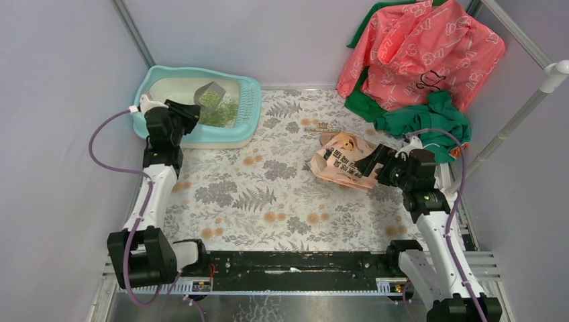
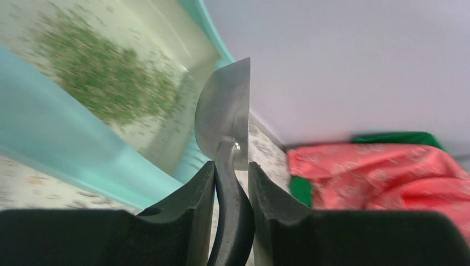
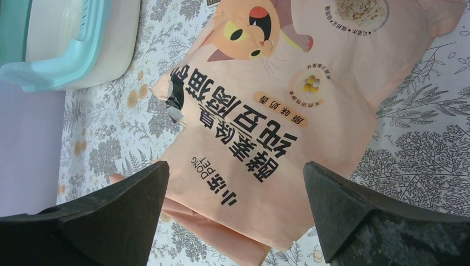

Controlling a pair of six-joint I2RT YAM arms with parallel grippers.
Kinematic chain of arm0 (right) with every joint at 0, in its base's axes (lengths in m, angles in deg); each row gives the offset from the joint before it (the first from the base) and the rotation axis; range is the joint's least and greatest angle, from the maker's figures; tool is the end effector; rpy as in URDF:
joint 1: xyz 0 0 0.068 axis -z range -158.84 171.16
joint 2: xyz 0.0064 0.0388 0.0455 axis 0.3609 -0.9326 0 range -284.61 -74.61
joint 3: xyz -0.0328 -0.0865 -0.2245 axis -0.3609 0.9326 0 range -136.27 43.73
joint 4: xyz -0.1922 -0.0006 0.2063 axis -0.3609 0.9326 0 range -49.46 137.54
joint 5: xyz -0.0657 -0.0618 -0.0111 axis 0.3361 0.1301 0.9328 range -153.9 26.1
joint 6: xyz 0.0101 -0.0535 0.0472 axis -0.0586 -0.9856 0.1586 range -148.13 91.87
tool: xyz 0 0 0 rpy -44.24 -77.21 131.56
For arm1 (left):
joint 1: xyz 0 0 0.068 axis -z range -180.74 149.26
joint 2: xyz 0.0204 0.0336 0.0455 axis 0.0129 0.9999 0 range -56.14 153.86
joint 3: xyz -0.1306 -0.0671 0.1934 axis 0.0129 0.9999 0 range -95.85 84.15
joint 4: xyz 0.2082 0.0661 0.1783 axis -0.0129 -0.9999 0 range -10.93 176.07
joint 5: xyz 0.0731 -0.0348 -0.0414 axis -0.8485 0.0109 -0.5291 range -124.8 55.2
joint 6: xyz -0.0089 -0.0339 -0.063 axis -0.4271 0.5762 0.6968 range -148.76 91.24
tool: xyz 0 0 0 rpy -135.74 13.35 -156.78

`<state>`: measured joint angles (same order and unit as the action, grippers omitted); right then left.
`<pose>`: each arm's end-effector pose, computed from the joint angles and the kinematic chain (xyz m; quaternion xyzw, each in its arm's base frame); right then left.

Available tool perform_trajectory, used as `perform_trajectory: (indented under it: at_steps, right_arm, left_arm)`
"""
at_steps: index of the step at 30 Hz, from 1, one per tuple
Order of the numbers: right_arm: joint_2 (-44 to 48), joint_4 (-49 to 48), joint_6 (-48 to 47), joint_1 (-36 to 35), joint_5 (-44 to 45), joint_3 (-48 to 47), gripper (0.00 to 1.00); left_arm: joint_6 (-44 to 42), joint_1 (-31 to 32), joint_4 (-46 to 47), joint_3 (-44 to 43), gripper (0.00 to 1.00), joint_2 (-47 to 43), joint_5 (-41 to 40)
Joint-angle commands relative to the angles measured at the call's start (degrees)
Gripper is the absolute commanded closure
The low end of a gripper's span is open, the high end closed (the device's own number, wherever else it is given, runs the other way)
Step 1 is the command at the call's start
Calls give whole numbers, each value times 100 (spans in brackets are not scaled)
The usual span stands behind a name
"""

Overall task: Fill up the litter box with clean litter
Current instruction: Pour the cat litter into the litter box.

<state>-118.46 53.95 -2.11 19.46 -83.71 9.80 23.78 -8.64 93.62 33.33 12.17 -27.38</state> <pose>0.2439 0.0274 0.2365 0.0811 0.8245 0.2692 0.4911 0.3354 0.0388 0.2840 -0.3486 0.6812 -0.2896 0.5750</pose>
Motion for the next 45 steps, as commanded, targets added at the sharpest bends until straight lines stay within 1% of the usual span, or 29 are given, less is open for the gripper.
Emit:
perform_trajectory:
  at_steps: [1, 4, 7, 11, 18, 21, 25, 31, 33, 34, 35, 36, 40, 41, 43, 45]
  right_arm:
    - [88, -299, 83, 20, -232, -3, 0]
    - [75, -349, 100, 19, -253, 40, 0]
    - [74, -394, 89, 15, -194, 77, 0]
    - [30, -383, 67, 18, -223, 48, 0]
    - [-41, -458, 10, 12, -274, 116, 0]
    - [-98, -522, 4, 14, -295, 140, 0]
    - [-186, -591, 13, 19, -355, 148, 0]
    - [-177, -540, -25, 13, -365, 127, 0]
    - [-159, -517, -46, 18, -363, 104, 0]
    - [-158, -485, -60, 15, -360, 85, 0]
    - [-152, -457, -62, 19, -354, 75, 0]
    - [-139, -459, -64, 19, -355, 74, 0]
    - [-139, -431, -64, 20, -280, -8, 0]
    - [-153, -397, -81, 12, -267, -47, 0]
    - [-174, -338, -101, 16, -224, -132, 0]
    - [-168, -249, -130, 18, -160, -215, 0]
  left_arm:
    - [-1155, -22, -1056, -721, 100, 66, -1249]
    - [-1603, 195, -1331, -954, 100, 117, -2072]
    - [-1927, 560, -1518, -1175, 100, 260, -2844]
    - [-2580, 1113, -1858, -1826, 100, 858, -3958]
    - [-3547, 1477, -2462, -2810, 100, 1767, -5447]
    - [-4051, 1637, -2415, -2972, 100, 1970, -6042]
    - [-4897, 1956, -1828, -2826, 100, 2051, -6767]
    - [-5692, 2293, -1344, -2860, 100, 2101, -7302]
    - [-6237, 2478, -819, -2764, 100, 2062, -7546]
    - [-6359, 2545, -786, -2760, 100, 2047, -7615]
    - [-6357, 2600, -791, -2795, 99, 2011, -7630]
    - [-6236, 2662, -1006, -2880, 99, 1953, -7565]
    - [-5368, 3297, -2147, -3437, 99, 1564, -6626]
    - [-4944, 3459, -2513, -3634, 99, 1459, -6160]
    - [-4077, 3654, -2944, -3786, 99, 1157, -4890]
    - [-3283, 3681, -2953, -3623, 99, 945, -3546]
